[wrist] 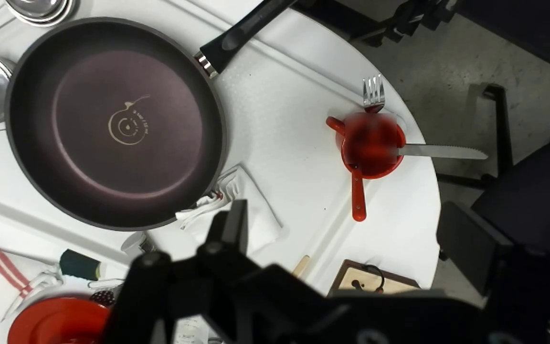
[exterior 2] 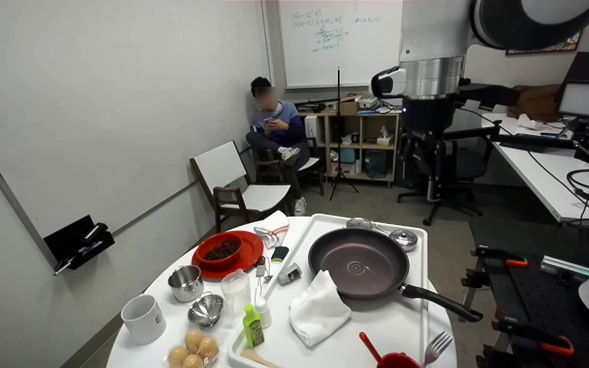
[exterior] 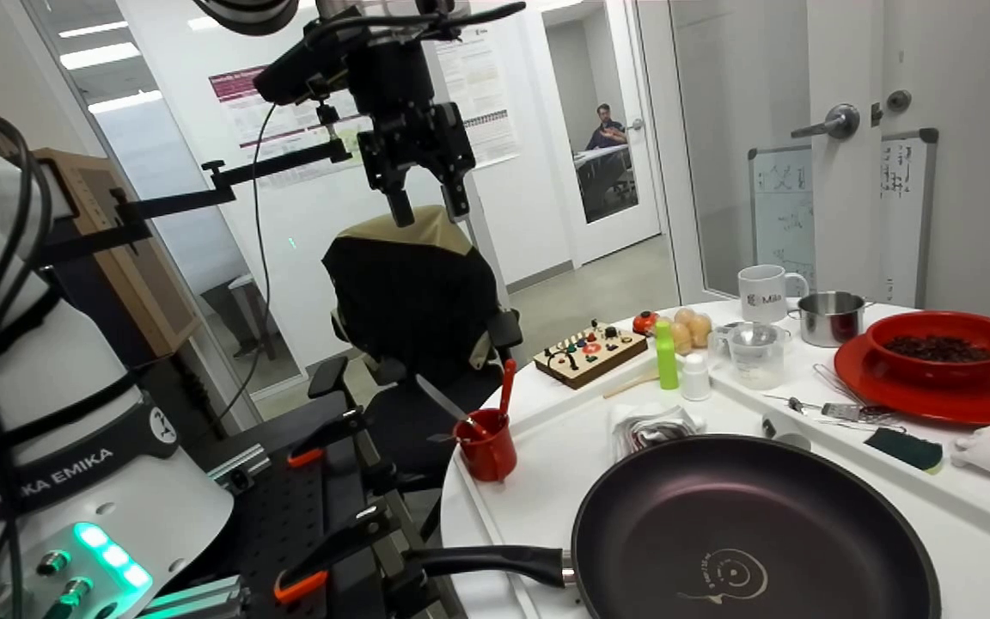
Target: Use the cloth to wipe the frying pan.
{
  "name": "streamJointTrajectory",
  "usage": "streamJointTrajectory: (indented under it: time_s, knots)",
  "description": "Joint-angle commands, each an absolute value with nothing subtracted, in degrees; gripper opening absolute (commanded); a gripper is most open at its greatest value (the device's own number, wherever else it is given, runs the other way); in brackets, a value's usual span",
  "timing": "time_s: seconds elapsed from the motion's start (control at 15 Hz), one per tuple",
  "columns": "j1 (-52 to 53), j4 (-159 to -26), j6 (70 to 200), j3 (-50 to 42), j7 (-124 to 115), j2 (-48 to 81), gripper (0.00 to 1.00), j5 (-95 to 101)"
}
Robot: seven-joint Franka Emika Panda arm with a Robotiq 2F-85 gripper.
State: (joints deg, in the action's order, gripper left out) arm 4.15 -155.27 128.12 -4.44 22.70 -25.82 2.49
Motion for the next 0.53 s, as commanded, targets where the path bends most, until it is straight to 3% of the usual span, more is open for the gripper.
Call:
streamJointTrajectory:
  time_s: [0.0, 0.47]
  knots:
    - [4.2, -154.4, 130.8, -4.6, 23.5, -24.2, 1.0, 2.8]
    - [7.0, -151.9, 140.9, -6.3, 39.3, -17.9, 1.0, 3.5]
